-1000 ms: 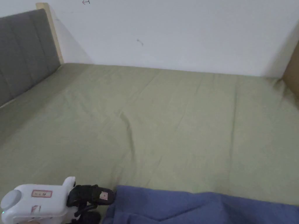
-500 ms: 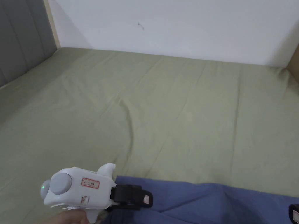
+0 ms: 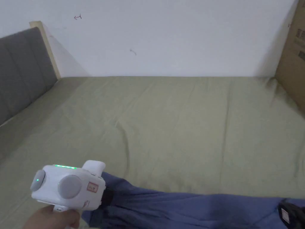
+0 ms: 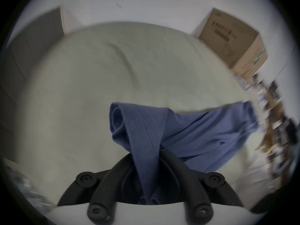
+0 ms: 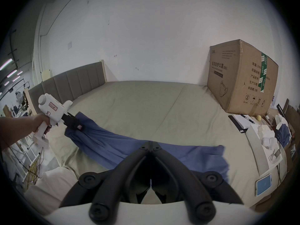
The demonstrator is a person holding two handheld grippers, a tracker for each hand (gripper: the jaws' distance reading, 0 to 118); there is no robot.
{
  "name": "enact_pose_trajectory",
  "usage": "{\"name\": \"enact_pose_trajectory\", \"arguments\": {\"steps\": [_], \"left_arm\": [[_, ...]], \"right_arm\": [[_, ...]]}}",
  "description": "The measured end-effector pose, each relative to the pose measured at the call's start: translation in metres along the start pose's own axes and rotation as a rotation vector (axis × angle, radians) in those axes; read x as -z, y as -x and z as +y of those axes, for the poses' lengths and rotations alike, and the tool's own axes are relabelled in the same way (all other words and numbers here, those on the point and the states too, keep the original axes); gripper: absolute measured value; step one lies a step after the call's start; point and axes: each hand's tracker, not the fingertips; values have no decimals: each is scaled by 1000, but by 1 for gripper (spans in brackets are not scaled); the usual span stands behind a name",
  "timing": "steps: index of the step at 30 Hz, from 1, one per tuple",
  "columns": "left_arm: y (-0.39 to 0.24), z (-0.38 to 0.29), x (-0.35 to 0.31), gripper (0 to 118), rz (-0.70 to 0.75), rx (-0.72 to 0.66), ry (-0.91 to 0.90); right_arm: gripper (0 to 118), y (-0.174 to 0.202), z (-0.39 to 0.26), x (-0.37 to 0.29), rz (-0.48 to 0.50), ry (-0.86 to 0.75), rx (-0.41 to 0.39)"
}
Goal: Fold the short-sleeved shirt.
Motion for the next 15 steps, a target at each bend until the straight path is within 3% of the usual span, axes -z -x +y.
{"name": "enact_pose_trajectory", "arguments": {"steps": [2, 4, 5, 8, 9, 12, 15], "left_arm": [[1, 1, -11, 4, 242, 147, 36], [3, 2, -18, 4, 361, 183, 57], [6, 11, -28, 4, 479, 184, -79], [-8, 26, -41, 4, 159, -25, -87], [-23, 25, -36, 4, -96, -183, 43], [-71, 41, -13, 7, -317, -281, 83], [-128, 51, 20, 45, -432, -249, 142]], "right_arm": [[0, -7, -2, -4, -7, -12, 20], [0, -15, -4, -9, -11, -21, 60], [0, -18, -5, -11, -11, -25, 78], [0, -28, -10, -16, -8, -32, 119], [0, -31, -12, -18, -6, -33, 131], [0, -38, -17, -22, -11, -29, 163], [0, -45, -20, -27, -24, -21, 178]]}}
